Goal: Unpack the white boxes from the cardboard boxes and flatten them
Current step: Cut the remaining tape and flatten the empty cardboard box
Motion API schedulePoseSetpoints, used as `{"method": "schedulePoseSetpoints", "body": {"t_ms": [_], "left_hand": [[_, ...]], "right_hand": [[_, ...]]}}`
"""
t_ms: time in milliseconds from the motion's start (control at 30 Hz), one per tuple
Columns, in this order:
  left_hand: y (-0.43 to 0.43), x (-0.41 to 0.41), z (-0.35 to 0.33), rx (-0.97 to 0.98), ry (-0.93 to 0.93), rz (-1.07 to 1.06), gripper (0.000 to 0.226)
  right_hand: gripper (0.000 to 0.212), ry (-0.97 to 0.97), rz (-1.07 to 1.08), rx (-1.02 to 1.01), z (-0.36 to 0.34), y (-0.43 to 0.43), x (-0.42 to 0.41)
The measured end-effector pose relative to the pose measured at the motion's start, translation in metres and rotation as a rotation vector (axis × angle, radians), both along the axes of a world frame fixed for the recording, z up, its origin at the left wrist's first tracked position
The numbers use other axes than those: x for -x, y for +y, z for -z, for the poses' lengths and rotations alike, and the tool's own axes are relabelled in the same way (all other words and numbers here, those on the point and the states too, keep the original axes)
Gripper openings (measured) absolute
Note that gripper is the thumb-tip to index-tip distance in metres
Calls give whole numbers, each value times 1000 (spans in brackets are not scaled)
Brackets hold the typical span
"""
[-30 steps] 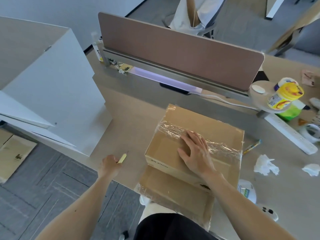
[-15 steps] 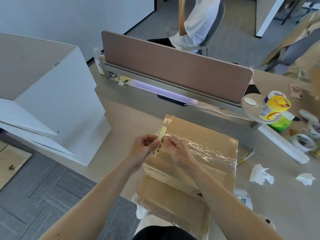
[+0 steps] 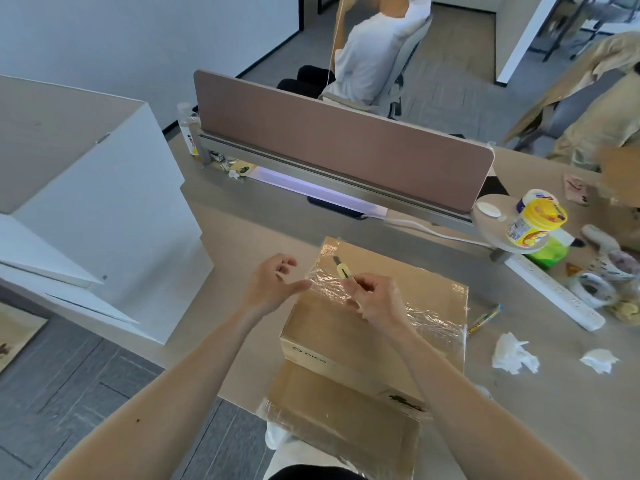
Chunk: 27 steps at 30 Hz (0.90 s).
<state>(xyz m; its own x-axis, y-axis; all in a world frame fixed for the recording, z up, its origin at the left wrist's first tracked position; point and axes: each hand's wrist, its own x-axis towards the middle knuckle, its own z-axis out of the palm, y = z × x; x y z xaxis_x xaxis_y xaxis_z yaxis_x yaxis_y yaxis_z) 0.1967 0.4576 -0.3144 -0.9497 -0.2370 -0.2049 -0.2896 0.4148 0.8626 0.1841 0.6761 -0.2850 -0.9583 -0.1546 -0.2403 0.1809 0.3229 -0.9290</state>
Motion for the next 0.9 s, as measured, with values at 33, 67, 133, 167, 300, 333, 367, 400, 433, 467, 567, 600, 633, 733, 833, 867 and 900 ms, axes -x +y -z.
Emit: {"method": "schedulePoseSetpoints", "body": {"t_ms": [33,67,133,167,300,333,367,400,433,467,567,600,633,733,833,867,900], "left_hand": [[-1,4,1,34,-33,83,59],[-2,9,3,48,-61,170,69],[-1,17,3,82,-115,343,80],[-1,22,5,114,-145,420,82],[-5,33,6,205,-254,554,92],[-6,35,5,211,-271,563,93],[-6,37,5,217,-284,572,94],[-6,38,4,224,-292,579,95],[-6,39,4,233,-297,585,96],[-6,40,4,246,-297,590,97],[-6,42,6,294,-301,590,99],[-6,42,6,308,-304,591,100],[-6,43,5,318,-307,591,100],[-5,44,3,335,-311,591,100],[-6,45,2,363,-327,610,101],[-6,46,2,365,-333,615,101],[-6,46,2,370,-336,621,102]], "right_hand": [[18,37,-52,-95,2,3,3],[27,95,-112,-200,5,4,6],[41,217,-217,-406,10,5,11],[40,261,-249,-486,13,5,14],[39,337,-364,-648,14,-5,20],[38,341,-383,-673,12,-9,21],[35,343,-394,-697,13,-12,23],[33,342,-401,-718,12,-15,23],[31,334,-405,-732,11,-17,24],[29,326,-409,-743,10,-20,24],[26,307,-427,-764,5,-24,26],[28,308,-443,-775,3,-25,27],[31,298,-458,-787,1,-25,28],[34,285,-512,-811,-6,-26,31],[24,321,-554,-830,-16,-28,33],[26,333,-573,-838,-21,-29,33],[28,342,-594,-841,-25,-29,33]]}}
